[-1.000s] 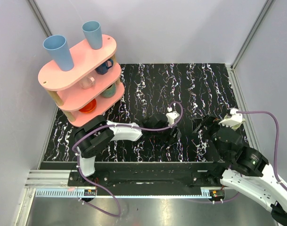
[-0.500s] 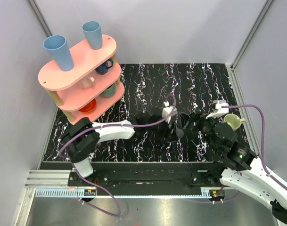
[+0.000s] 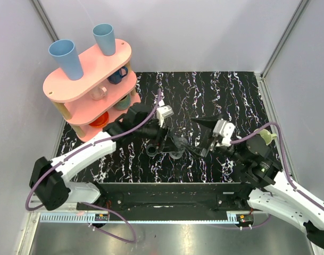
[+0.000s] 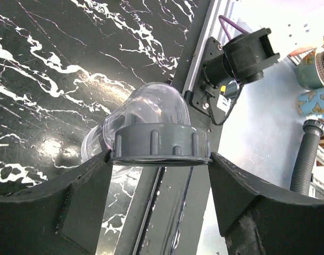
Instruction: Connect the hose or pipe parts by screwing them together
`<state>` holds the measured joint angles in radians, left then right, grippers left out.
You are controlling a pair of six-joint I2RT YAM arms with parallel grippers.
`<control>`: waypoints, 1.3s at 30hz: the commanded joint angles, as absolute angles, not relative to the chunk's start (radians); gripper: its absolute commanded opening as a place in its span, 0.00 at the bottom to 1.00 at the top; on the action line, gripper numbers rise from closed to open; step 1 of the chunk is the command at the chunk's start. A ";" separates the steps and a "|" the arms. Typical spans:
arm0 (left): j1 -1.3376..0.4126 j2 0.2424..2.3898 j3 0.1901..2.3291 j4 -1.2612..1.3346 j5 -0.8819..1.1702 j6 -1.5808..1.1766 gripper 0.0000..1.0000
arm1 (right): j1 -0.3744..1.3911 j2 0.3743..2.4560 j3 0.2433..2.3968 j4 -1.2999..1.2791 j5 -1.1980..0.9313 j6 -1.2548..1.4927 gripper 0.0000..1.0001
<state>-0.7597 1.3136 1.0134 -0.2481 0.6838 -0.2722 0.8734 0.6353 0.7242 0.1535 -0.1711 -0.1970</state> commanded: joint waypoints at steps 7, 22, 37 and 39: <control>-0.723 1.200 1.098 -0.462 0.926 -0.086 0.00 | 0.879 0.617 0.680 0.078 -0.560 -0.330 1.00; -0.723 1.132 1.118 -0.483 1.023 -0.101 0.00 | 0.879 0.770 0.663 0.146 -0.620 -0.305 0.98; -0.723 1.157 1.131 -0.505 1.019 -0.083 0.00 | 0.877 0.856 0.676 0.196 -0.715 -0.245 0.88; -0.723 1.158 1.128 -0.506 1.014 -0.080 0.00 | 0.877 0.847 0.672 0.199 -0.712 -0.245 0.87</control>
<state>-0.7242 1.1606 1.0813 -0.5312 0.9737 -0.1017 0.8745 0.8574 0.6506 0.1440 -0.6804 -0.2630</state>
